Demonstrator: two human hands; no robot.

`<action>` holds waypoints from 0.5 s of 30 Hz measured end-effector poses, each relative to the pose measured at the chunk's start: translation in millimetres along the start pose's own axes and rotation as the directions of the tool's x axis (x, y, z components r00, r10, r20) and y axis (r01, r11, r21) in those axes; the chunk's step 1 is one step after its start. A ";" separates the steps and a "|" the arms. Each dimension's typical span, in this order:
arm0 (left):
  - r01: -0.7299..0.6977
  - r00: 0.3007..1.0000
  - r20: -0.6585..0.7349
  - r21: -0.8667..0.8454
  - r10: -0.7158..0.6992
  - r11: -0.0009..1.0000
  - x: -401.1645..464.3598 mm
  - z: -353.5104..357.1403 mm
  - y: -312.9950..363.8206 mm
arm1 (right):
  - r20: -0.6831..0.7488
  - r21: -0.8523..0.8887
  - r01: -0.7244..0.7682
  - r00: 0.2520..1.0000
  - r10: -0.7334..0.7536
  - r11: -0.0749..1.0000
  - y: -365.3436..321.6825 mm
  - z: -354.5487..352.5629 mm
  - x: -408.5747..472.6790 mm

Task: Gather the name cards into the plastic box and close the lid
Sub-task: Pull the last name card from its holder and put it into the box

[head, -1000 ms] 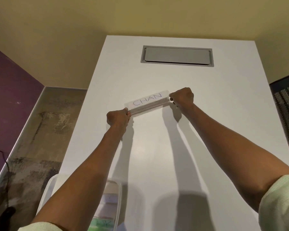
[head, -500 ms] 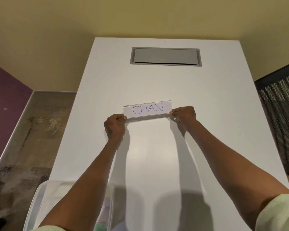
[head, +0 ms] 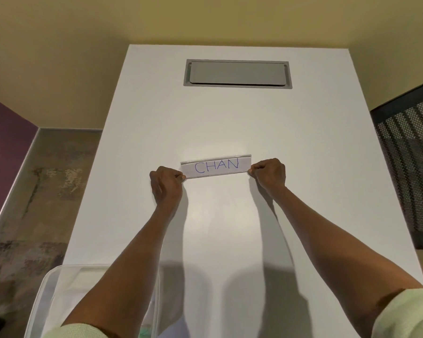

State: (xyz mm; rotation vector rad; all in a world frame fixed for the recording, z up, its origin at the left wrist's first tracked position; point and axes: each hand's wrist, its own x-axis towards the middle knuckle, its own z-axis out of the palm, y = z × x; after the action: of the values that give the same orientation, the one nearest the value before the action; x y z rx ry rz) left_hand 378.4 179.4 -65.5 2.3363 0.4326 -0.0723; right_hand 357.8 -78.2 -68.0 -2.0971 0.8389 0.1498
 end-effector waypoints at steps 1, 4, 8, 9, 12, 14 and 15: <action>0.016 1.000 -0.006 0.003 -0.016 1.000 0.3 1.4 -0.6 | -0.002 -0.009 0.002 1.000 -0.002 1.000 -0.6 0.1 -0.6; 0.049 0.999 -0.007 -0.002 -0.049 0.999 1.1 6.9 -2.2 | -0.021 -0.039 0.008 1.000 -0.009 0.999 -1.8 1.2 -3.6; 0.086 0.996 -0.022 -0.008 -0.086 0.996 -0.6 10.1 1.5 | -0.041 -0.076 0.102 0.994 -0.105 0.992 0.1 3.1 -10.4; 0.105 0.994 -0.024 -0.034 -0.106 0.994 -1.4 9.9 3.3 | -0.032 -0.095 0.138 0.989 -0.141 0.986 1.1 4.1 -11.7; 0.151 0.988 -0.023 -0.137 -0.155 0.979 -4.4 8.4 7.5 | -0.015 -0.116 0.202 0.979 -0.206 0.972 4.0 6.6 -12.7; 0.124 0.991 -0.028 -0.132 -0.129 0.983 -7.7 8.1 7.3 | -0.011 -0.118 0.223 0.974 -0.226 0.968 6.1 6.6 -11.7; 0.115 0.992 -0.029 -0.131 -0.120 0.985 -9.6 6.9 7.6 | -0.006 -0.121 0.231 0.972 -0.233 0.965 7.2 6.4 -10.6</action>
State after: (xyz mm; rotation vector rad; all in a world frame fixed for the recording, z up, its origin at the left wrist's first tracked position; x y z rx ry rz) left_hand 372.4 166.9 -63.7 2.1867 0.5765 -0.0562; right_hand 346.4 -70.9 -72.8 -2.2955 0.6019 0.0540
